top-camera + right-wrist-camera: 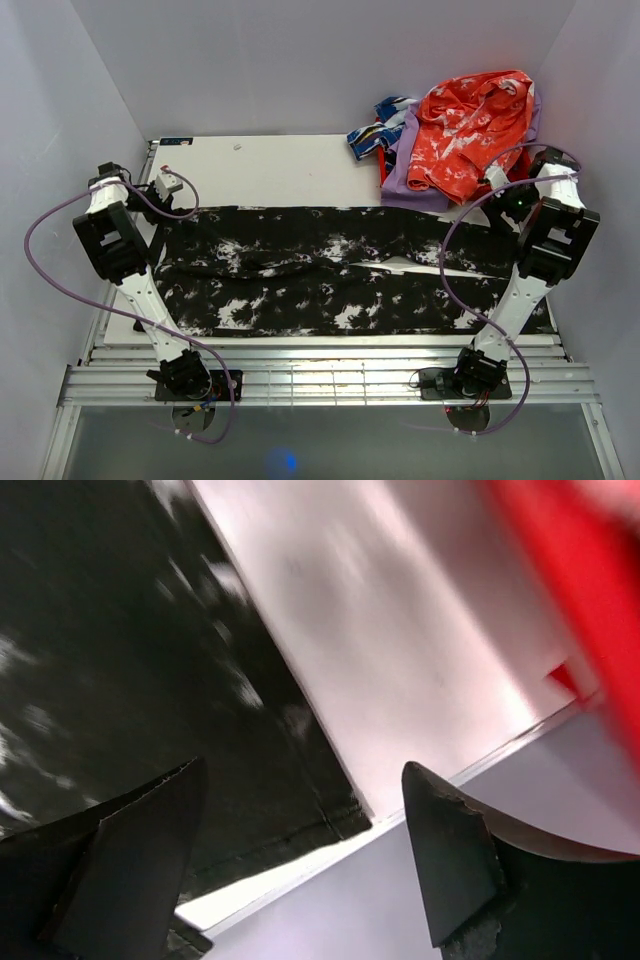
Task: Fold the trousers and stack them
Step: Fold the trousers
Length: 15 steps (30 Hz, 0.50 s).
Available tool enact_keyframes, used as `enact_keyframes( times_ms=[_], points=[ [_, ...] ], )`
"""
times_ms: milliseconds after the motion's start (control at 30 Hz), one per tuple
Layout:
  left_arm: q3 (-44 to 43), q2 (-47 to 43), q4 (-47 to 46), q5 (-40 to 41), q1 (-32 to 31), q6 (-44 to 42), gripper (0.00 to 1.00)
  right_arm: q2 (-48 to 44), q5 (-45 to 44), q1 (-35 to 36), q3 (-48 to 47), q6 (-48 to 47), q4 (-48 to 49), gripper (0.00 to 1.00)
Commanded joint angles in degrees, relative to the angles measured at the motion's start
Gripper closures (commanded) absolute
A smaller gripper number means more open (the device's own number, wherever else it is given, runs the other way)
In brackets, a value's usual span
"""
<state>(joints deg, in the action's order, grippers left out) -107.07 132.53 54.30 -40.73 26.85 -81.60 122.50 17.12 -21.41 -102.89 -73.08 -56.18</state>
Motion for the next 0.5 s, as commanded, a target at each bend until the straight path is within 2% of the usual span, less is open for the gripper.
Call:
enact_keyframes(
  times_ms=[0,467],
  points=[
    [3.00,-3.24,-3.14,4.43,0.48,-0.66,1.00,0.98,-0.95,-2.76,-1.62,-2.77,0.36,0.16],
    [8.53,-7.37,-9.39,4.43,0.04,-0.66,1.00,5.47,-0.86,-2.94,0.15,-8.39,5.12,0.16]
  ],
)
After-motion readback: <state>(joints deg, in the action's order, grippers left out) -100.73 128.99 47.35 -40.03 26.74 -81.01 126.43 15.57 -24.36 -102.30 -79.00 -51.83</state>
